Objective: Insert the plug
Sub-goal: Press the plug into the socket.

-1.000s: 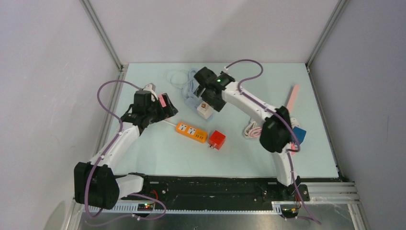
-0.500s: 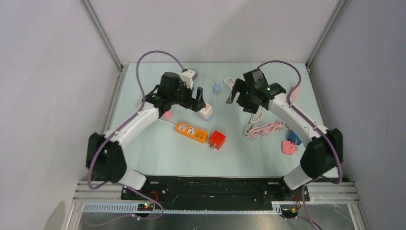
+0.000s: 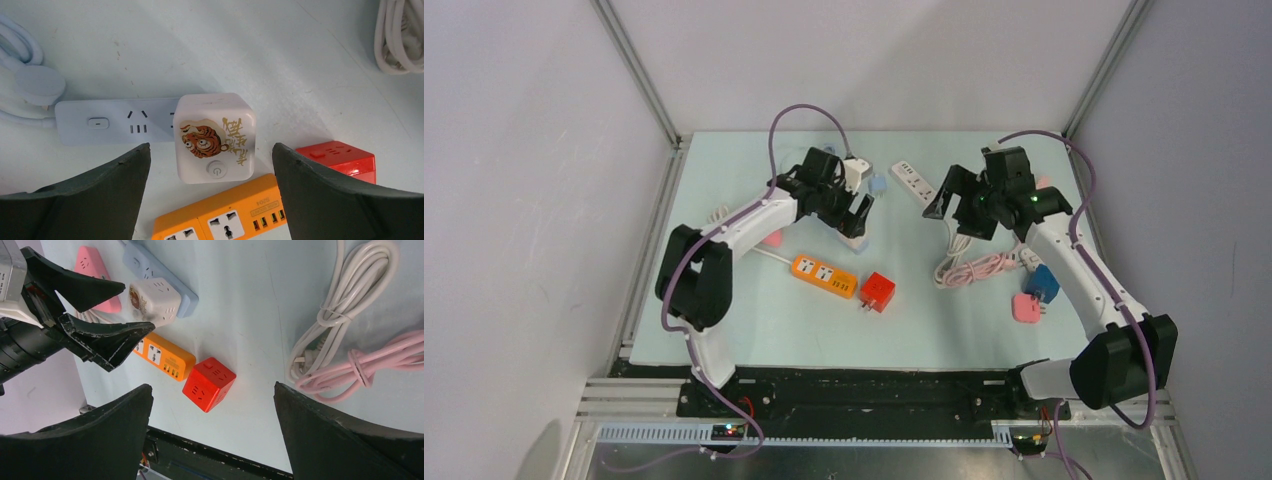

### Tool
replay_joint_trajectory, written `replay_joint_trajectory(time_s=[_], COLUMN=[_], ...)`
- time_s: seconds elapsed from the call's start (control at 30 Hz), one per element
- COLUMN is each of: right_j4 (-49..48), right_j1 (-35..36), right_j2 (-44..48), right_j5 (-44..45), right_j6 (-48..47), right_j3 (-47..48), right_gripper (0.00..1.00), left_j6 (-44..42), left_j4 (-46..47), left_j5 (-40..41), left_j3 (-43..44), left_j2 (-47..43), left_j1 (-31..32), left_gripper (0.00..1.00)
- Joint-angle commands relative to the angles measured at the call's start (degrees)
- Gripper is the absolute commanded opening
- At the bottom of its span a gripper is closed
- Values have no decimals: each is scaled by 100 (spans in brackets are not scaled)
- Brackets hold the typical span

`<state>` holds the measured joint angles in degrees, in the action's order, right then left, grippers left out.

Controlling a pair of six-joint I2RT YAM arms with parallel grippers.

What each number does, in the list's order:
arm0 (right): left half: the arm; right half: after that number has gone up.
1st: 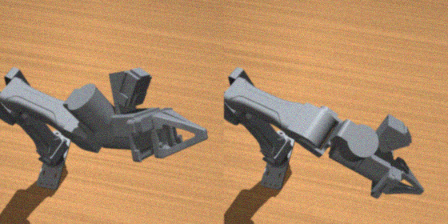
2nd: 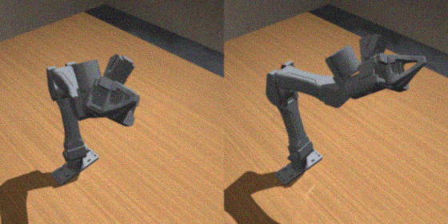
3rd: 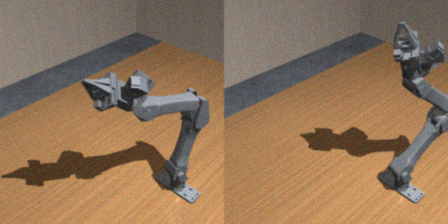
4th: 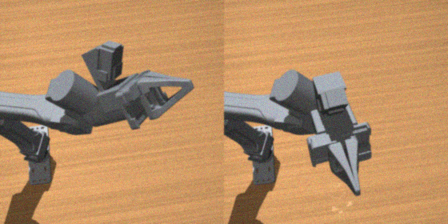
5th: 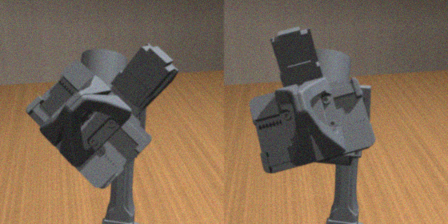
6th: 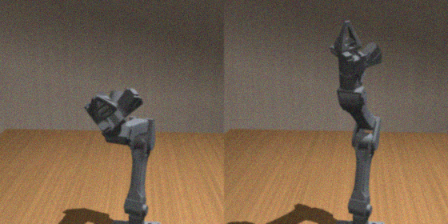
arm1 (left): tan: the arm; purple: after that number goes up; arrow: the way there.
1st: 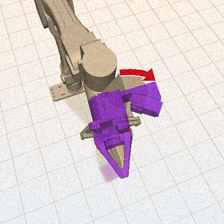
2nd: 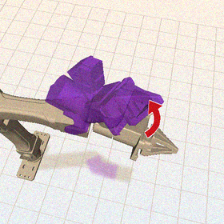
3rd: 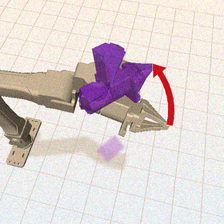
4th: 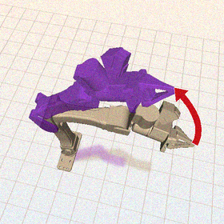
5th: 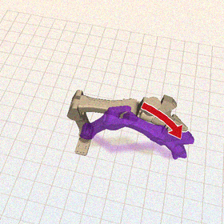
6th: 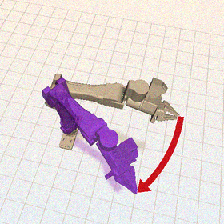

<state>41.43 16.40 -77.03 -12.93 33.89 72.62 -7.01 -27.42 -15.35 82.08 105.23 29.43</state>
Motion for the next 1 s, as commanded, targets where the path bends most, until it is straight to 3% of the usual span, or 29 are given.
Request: replay_joint_trajectory(time_s=[0.0,0.1,0.43,0.5,0.57,0.63,0.67,0.97], right_j4=[-71,-88,-176,-160,-146,-124,-112,-48], right_j1=[-190,-317,-455,-475,-492,-511,-528,-609], right_j2=[13,-20,-168,-183,-214,-250,-268,-388], right_j5=[-353,-399,-562,-554,-549,-545,-549,-604], right_j6=[-155,-134,-45,-49,-49,-42,-36,-2], right_j3=[-37,-64,-125,-130,-138,-147,-149,-195], right_gripper=[94,93,91,90,90,90,89,87], left_j6=[-280,-315,-620,-678,-709,-728,-755,-673], left_j4=[-196,-270,-522,-552,-586,-618,-639,-1116], left_j5=[-70,85,559,621,805,1077,1161,1663], left_j3=[291,348,530,555,599,650,668,709], left_j2=[210,326,605,646,705,777,809,1276], left_j1=[81,111,233,291,398,498,527,636], left_gripper=[95,91,60,48,30,5,1,0])
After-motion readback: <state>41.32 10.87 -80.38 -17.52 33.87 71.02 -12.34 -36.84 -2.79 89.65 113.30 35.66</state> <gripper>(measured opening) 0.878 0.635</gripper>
